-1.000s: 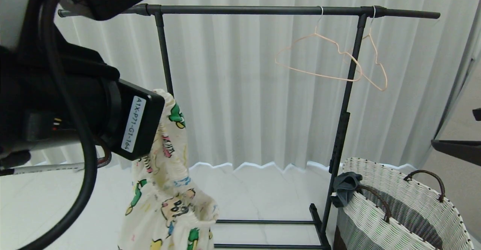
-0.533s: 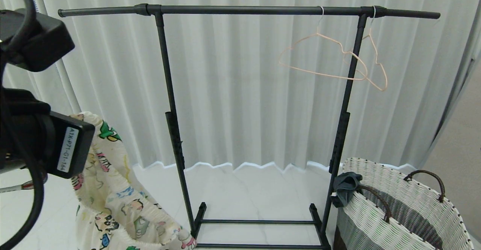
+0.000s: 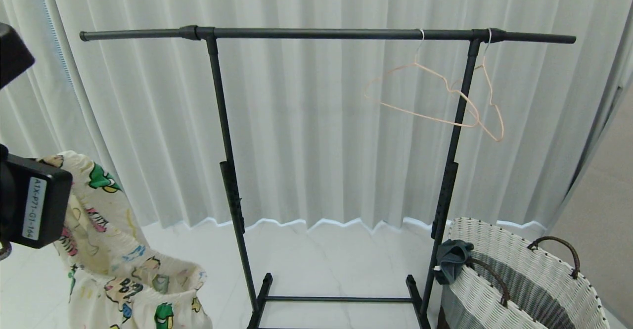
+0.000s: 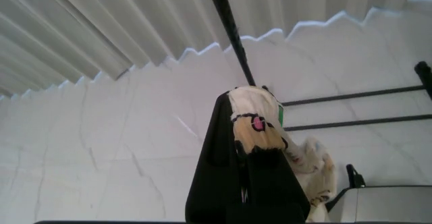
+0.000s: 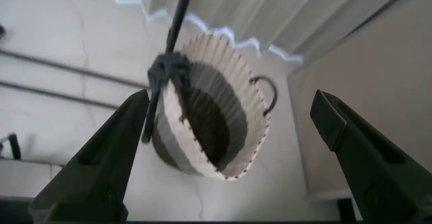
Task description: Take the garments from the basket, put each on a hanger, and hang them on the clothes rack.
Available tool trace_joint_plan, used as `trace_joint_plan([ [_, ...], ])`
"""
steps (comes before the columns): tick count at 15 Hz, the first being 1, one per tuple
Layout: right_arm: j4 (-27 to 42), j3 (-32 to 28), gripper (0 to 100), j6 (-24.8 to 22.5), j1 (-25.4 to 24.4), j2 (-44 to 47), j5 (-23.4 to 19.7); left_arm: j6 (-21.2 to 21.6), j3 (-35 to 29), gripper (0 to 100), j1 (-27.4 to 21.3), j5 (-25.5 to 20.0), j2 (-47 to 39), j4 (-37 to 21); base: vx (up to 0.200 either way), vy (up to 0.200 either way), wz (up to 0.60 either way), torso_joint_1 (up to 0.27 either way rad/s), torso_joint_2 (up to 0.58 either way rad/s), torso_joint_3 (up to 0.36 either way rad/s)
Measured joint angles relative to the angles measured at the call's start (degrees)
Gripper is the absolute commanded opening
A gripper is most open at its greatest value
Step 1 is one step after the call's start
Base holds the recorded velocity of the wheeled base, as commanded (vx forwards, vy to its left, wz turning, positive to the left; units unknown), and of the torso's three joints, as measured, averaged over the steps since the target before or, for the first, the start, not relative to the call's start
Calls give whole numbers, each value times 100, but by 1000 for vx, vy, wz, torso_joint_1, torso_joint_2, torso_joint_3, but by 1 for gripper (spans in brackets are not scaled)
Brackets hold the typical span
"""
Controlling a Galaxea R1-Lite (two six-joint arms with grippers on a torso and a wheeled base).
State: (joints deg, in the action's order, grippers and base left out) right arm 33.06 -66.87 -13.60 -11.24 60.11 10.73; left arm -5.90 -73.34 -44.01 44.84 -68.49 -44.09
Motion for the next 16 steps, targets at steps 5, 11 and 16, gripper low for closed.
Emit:
trace_joint_plan([
  [5, -126, 0, 100, 0, 2, 5, 0, 2, 35, 0, -1, 13, 110, -7, 0, 0, 0, 157, -489, -242],
  [11, -129, 22, 100, -5, 0, 22, 0, 2, 60, 0, -1, 95, 132, 4, 0, 0, 0, 310, -462, -240],
  [16, -126, 63, 100, -24, 0, 24, -2, 5, 112, 0, -4, 98, 171, -2, 0, 0, 0, 41, -75, -41],
])
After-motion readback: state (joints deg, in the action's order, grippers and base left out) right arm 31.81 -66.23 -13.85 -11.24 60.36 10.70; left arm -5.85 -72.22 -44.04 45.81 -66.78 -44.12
